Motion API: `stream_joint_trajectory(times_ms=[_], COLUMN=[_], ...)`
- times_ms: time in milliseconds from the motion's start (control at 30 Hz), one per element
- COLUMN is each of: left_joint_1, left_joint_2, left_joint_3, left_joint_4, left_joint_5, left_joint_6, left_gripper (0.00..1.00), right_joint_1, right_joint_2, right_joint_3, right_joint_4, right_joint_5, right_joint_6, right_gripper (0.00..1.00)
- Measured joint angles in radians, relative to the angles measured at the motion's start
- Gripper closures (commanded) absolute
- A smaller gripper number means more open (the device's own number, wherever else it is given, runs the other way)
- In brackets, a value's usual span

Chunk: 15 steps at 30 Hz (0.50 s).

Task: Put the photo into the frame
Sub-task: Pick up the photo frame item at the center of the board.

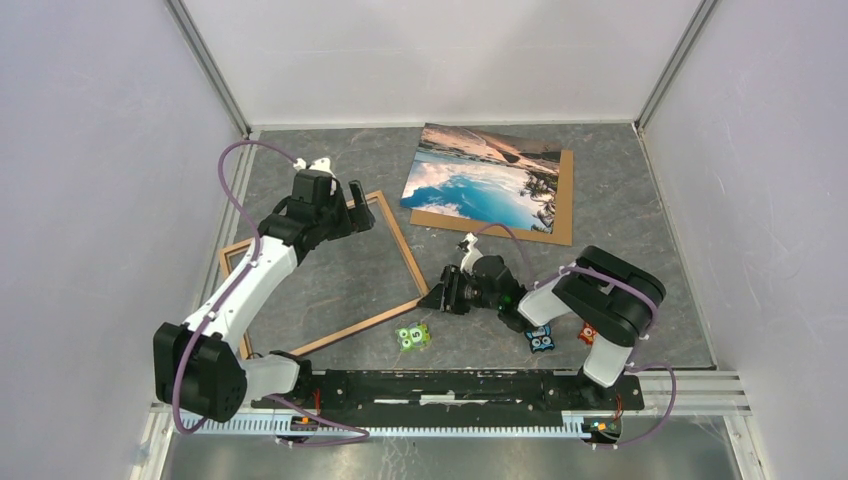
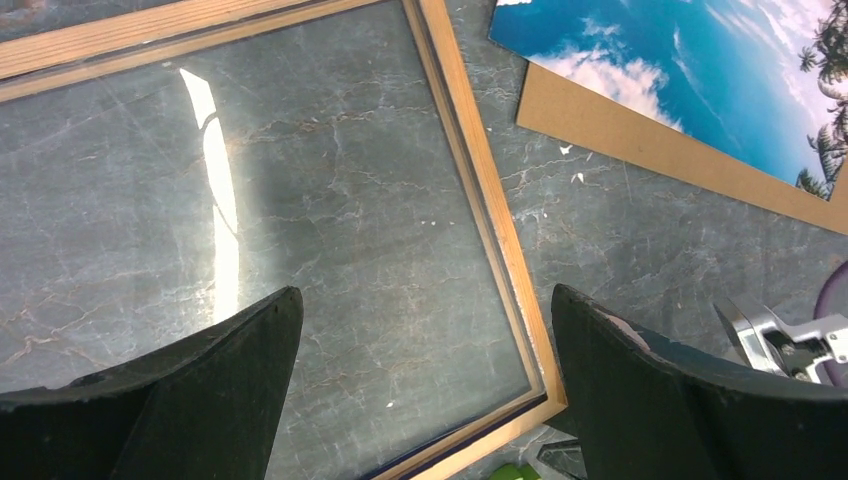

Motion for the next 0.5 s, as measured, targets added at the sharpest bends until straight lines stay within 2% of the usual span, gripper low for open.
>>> stream_joint_trajectory(times_ms=[267,400,500], left_joint_1=[0.0,0.0,0.0], left_joint_2=[0.031,0.048,0.07], left_joint_3=[0.0,0.0,0.0], left_joint_4=[0.033,0.053,0.055], left_joint_5=[0.02,0.044,0.048], left_joint_6=[-0.001,-0.001,-0.002], left_gripper=[0.0,0.0,0.0], right_joint_1=[-0.085,-0.129,-0.134], right_joint_2=[0.068,0.058,-0.008], right_joint_3=[0.095,0.119,0.123], right_joint_4=[-0.005,-0.056,-0.149], right_joint_5=[0.037,0.055,0.071], right_joint_6=[0.0,-0.062,-0.16], right_gripper=[0.49,0.43,0.39])
